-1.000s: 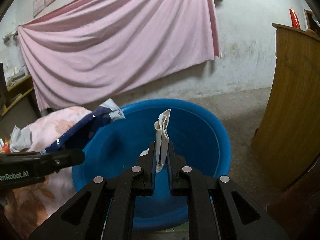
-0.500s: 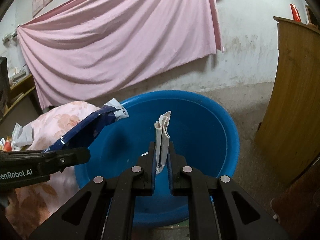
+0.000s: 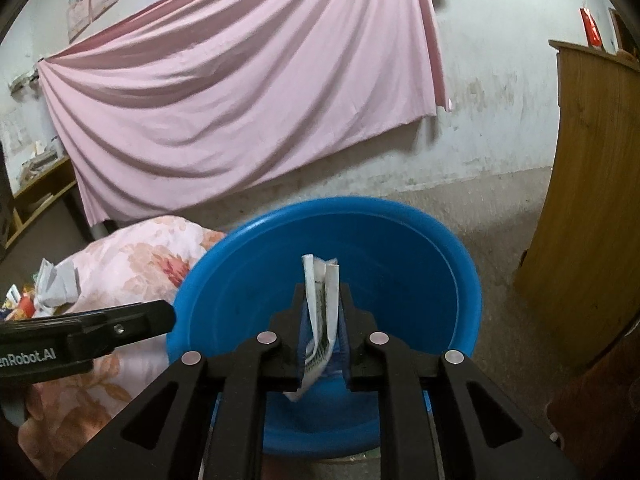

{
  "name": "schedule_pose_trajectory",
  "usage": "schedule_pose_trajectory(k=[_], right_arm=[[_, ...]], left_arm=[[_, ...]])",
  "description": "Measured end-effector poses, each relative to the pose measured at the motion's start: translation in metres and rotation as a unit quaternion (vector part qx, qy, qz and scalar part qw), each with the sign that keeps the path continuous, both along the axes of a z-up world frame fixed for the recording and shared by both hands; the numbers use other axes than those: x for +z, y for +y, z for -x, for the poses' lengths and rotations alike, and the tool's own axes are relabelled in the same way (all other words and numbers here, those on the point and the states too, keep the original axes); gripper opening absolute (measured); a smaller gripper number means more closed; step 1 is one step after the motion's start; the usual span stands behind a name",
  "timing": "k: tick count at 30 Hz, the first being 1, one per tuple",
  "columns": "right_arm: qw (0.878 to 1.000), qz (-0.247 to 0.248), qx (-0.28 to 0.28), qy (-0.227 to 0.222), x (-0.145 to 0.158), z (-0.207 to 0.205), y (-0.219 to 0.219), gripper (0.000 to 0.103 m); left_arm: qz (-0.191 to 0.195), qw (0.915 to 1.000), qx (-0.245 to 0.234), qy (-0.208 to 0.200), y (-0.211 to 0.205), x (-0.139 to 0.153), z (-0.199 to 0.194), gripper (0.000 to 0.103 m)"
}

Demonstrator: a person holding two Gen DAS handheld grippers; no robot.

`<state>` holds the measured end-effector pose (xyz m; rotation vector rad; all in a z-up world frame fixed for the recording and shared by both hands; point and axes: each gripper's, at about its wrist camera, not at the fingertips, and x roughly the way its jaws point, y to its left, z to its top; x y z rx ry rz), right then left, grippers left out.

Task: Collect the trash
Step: 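Move both tools back over the bed toward the red packet and mask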

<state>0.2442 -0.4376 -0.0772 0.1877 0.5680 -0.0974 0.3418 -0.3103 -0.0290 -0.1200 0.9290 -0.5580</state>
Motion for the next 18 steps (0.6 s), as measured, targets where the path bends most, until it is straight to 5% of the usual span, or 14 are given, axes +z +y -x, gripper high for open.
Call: schedule_pose_trajectory(k=[6, 10, 16, 18], right_arm=[[0.999, 0.002, 0.002, -0.032, 0.018, 0.004, 0.006, 0.025], [0.997, 0.005, 0.016, -0.073, 0.041, 0.007, 0.02, 0.03], [0.987, 0.004, 0.054, -0.153, 0.076, 0.018, 0.054, 0.056], [0.982, 0.002, 0.065, -0.18, 0.087, 0.022, 0.065, 0.075]], left_arm=[[0.033, 0.9979, 0.031, -0.045, 0.031, 0.023, 0.014, 0.04], [0.052, 0.9916, 0.066, -0.098, 0.063, 0.044, 0.029, 0.061], [0.057, 0.972, 0.136, -0.183, 0.119, 0.077, 0.052, 0.09], [0.056, 0.963, 0.162, -0.208, 0.137, 0.085, 0.061, 0.1]])
